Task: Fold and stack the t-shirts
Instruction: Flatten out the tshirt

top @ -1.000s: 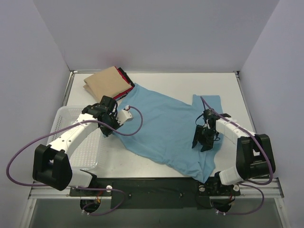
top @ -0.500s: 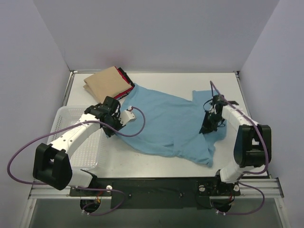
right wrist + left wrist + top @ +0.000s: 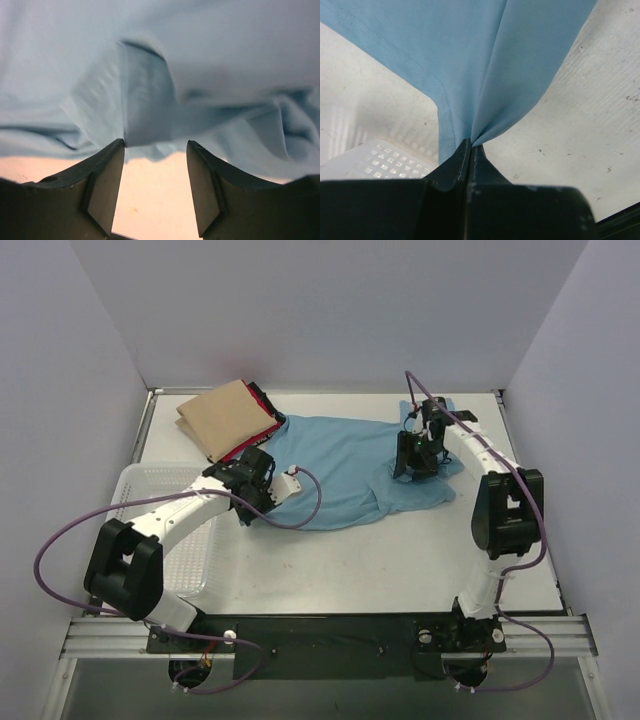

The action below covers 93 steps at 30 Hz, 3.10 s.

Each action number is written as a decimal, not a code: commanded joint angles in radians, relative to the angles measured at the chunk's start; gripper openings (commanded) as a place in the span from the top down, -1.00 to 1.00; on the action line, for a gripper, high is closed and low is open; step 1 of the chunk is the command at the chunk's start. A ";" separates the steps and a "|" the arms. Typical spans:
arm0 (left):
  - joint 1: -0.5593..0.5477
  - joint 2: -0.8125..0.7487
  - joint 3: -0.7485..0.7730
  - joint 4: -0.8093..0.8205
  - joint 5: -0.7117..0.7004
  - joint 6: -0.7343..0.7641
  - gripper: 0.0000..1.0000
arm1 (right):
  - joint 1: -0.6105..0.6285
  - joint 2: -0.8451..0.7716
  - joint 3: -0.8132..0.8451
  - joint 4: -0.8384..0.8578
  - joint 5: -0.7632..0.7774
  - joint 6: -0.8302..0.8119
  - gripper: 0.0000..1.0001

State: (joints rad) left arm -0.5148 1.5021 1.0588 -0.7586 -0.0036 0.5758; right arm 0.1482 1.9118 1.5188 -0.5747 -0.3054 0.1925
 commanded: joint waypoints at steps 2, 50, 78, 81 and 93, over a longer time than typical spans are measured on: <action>-0.001 -0.043 -0.037 0.058 0.004 -0.025 1.00 | -0.131 -0.210 -0.147 -0.073 0.008 -0.042 0.00; 0.082 -0.052 0.179 -0.010 -0.138 -0.037 1.00 | -0.503 -0.425 -0.373 0.129 0.123 0.610 1.00; 0.091 0.131 1.267 -0.179 -0.328 0.082 1.00 | -0.576 -0.710 0.455 0.007 0.106 0.324 1.00; 0.091 0.268 1.391 -0.089 -0.328 0.087 1.00 | -0.515 -0.617 0.461 0.117 0.084 0.360 1.00; 0.108 0.636 1.662 0.608 -0.402 0.200 1.00 | -0.475 -0.139 1.001 0.218 0.149 0.358 1.00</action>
State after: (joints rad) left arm -0.4236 2.1002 2.6068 -0.5598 -0.3565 0.7006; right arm -0.3019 1.8038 2.3836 -0.5457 -0.1669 0.5247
